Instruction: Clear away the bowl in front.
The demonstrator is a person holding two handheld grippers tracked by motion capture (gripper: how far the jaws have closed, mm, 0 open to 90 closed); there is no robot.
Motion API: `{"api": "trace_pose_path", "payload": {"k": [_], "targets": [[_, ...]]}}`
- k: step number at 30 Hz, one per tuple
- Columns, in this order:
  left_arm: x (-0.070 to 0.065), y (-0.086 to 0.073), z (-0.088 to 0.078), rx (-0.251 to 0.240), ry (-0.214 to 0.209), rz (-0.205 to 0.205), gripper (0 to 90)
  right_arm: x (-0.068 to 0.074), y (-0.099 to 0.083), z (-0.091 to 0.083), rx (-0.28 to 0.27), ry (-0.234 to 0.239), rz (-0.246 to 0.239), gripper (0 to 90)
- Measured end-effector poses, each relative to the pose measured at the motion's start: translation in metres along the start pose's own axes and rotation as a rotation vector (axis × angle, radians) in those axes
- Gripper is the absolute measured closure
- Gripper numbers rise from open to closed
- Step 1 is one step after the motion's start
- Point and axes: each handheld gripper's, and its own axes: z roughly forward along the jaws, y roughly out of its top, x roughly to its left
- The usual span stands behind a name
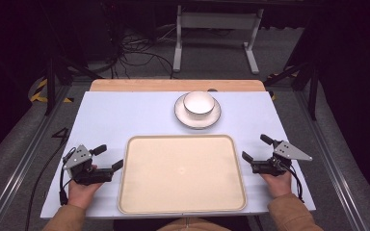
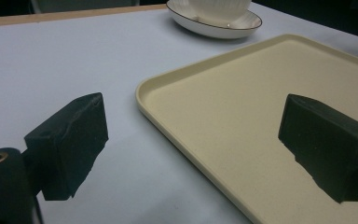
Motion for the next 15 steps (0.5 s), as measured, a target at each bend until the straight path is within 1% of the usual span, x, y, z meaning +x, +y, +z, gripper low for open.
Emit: {"api": "trace_pose_path", "payload": {"k": [2,3,6,9,11,15], "targets": [[-0.001,0.003,0.000,0.011,0.014,-0.014,9.0,-0.001,0.000,0.000,-0.002,0.001,0.008,0.0],[-0.003,0.004,0.000,0.020,0.019,-0.011,9.0,-0.001,0.000,0.000,-0.001,0.002,0.010,0.0],[-0.008,0.011,0.001,0.025,0.011,0.008,8.8,-0.001,0.000,0.000,0.003,0.002,0.006,0.0],[-0.013,0.018,-0.001,0.012,0.003,0.021,8.8,-0.001,0.000,0.001,0.003,0.003,0.006,0.0],[-0.014,0.023,-0.002,0.007,-0.017,0.022,8.7,-0.001,0.000,0.001,0.004,0.001,0.012,0.0],[-0.017,0.033,-0.002,0.010,-0.029,0.019,8.3,-0.002,-0.001,0.001,0.001,0.002,0.025,0.0]]}}
